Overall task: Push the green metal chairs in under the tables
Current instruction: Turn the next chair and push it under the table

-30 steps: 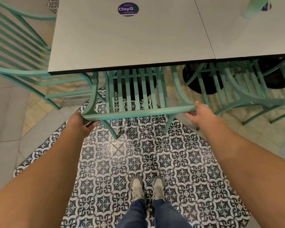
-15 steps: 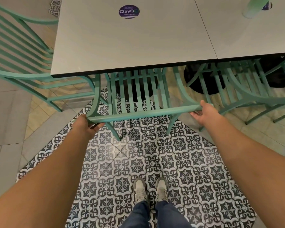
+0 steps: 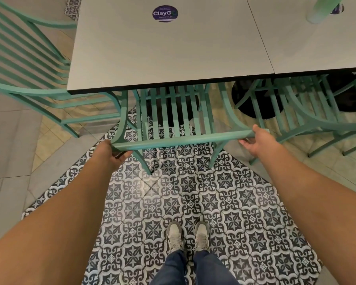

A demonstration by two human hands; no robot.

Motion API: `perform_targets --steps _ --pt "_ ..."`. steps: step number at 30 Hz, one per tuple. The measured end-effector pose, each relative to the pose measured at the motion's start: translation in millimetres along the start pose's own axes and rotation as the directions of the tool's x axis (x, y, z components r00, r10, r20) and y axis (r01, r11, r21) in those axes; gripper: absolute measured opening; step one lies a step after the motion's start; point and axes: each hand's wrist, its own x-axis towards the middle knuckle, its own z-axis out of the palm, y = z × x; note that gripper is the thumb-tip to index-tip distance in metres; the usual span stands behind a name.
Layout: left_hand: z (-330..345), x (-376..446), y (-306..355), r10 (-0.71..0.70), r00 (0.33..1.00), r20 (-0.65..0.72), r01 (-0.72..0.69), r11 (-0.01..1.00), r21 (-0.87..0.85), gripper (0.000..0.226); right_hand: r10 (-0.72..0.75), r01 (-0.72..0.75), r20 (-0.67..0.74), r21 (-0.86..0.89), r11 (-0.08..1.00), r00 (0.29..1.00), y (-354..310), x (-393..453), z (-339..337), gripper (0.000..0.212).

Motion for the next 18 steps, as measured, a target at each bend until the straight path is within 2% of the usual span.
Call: perform_targets --steps 4,7,9,11,13,14,16,18 --pt "0 -5 -5 0.025 1.000 0.018 -0.025 1.000 -0.011 0.033 -0.042 0.042 0.021 -0.027 0.999 0.999 6 1 -4 0.017" --pt "-10 -9 -19 0.054 0.998 0.039 -0.055 0.997 0.048 0.043 -0.155 0.178 0.112 -0.246 0.953 0.982 31 -1 -17 0.035" --pt "-25 -13 -26 0.083 0.996 0.018 -0.084 0.995 0.061 0.047 -0.204 0.271 0.196 -0.423 0.865 0.959 57 -6 -30 0.047" --pt "-42 -15 -25 0.157 0.988 -0.016 -0.153 0.981 0.122 0.057 -0.229 0.383 0.314 -0.629 0.676 0.921 87 -18 -36 0.046" --pt "-60 -19 -19 0.285 0.957 -0.060 -0.261 0.930 0.260 0.056 -0.203 0.537 0.498 -0.750 0.387 0.843 117 -35 -26 0.049" --pt "-72 -23 -12 0.386 0.920 -0.067 -0.332 0.858 0.391 0.052 -0.156 0.620 0.603 -0.733 0.280 0.783 133 -48 -12 0.052" --pt "-90 -30 0 0.561 0.828 -0.002 -0.425 0.628 0.652 0.046 -0.064 0.773 0.774 -0.617 0.146 0.630 162 -77 22 0.056" --pt "-111 -35 18 0.629 0.775 0.066 -0.450 0.474 0.757 0.045 -0.029 0.871 0.870 -0.490 0.046 0.491 185 -108 64 0.057"
